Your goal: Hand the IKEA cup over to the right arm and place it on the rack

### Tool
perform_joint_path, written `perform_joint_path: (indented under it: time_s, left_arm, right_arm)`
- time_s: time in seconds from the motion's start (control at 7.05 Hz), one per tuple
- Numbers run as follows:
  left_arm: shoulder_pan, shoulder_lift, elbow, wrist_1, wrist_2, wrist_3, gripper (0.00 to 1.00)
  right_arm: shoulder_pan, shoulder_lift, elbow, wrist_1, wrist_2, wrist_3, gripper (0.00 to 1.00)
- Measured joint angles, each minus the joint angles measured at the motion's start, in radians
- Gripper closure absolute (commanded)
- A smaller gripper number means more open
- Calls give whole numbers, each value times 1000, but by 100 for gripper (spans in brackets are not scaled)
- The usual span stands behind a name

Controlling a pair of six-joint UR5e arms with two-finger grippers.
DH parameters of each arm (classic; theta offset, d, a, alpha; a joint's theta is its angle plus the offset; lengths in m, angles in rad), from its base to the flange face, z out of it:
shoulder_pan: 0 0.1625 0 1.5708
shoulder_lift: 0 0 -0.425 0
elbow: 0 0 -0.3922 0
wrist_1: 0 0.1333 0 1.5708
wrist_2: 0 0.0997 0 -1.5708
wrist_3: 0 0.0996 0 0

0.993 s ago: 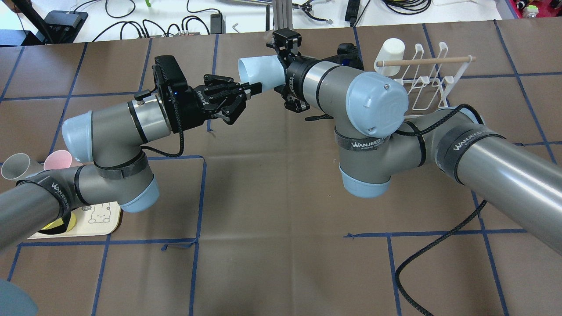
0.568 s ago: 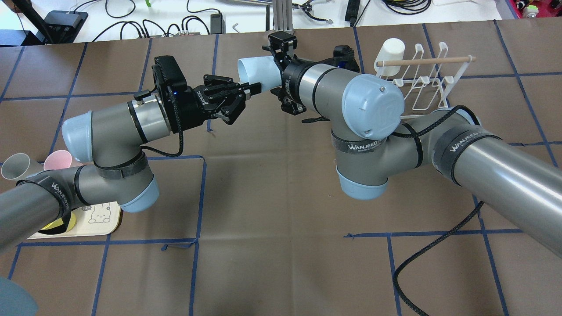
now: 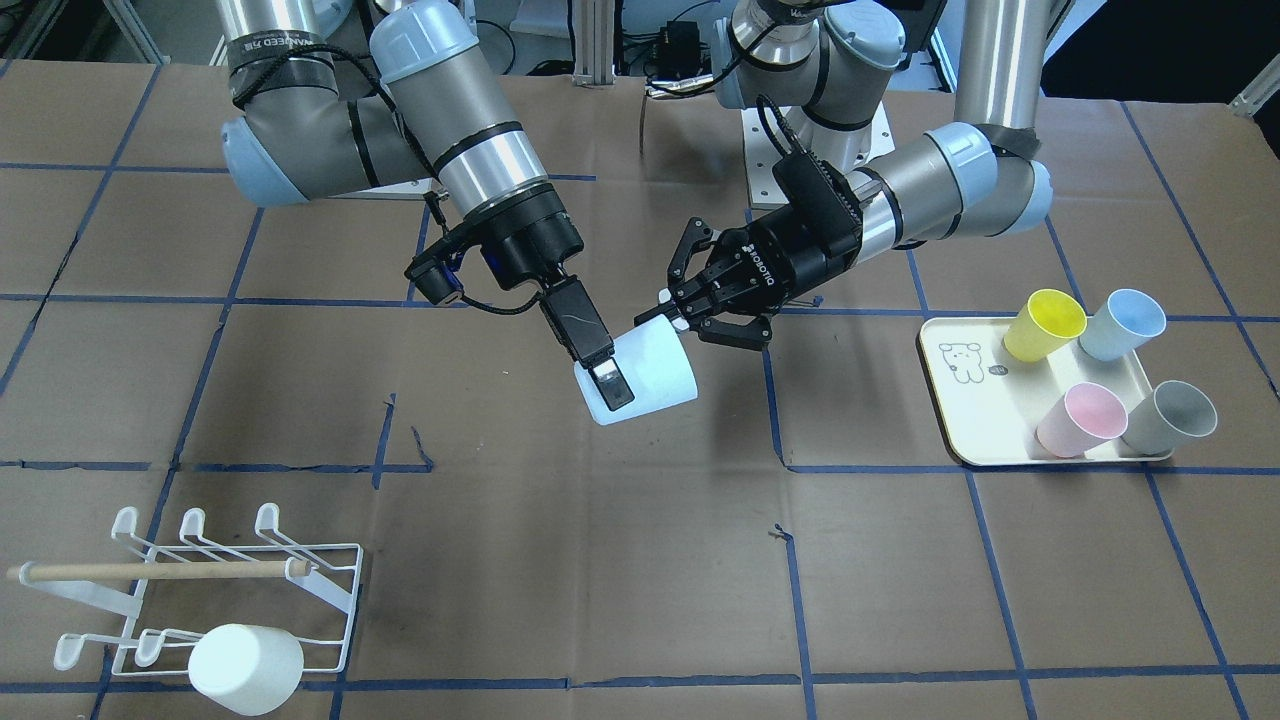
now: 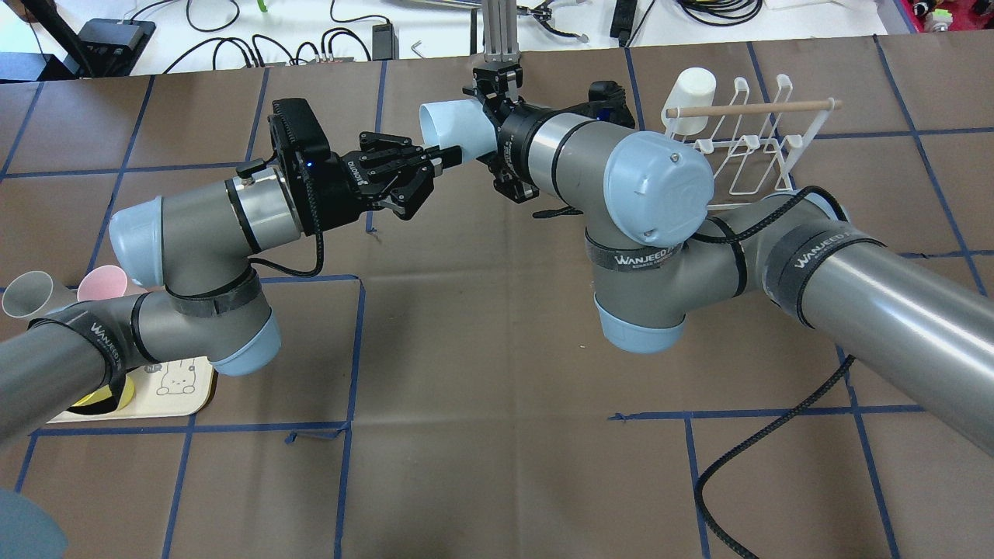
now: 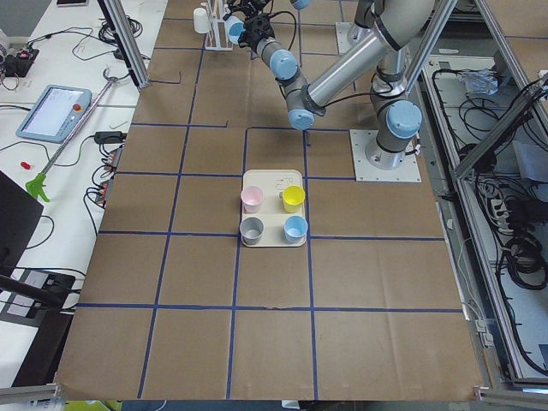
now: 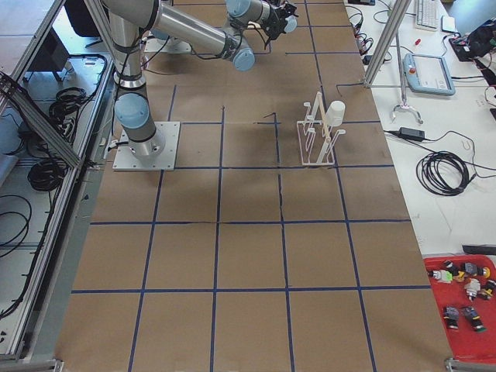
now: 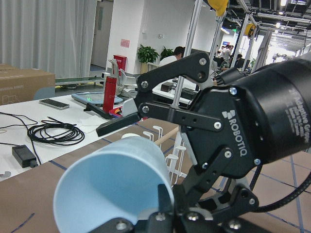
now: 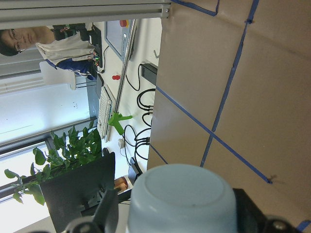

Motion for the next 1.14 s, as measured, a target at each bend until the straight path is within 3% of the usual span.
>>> perform_joint_path:
  time_s: [0.14,0.28,0.43,0.71,0.85,1.14]
  left_arm:
    - [0,0,1,0,0,0,94]
    - [1,-1,1,1,0,0,83]
    - [1,-1,4,1,2,1,65]
    - [4,-2,8,25,11,3,47]
    - [6,-4,9,35,14,3,45]
    - [8,-5,9,41,15,3,18]
  right_arm:
    - [0,0,0,-1,4,0,59]
    - [0,0,0,-2,15,-1,64]
    - [-1,-1,0,-4,24,-2,67]
    - [0,-1,0,-6,40,-4,67]
    - [0,0,0,-6,42,-5,69]
    - [0,-1,0,-5,42,-6,69]
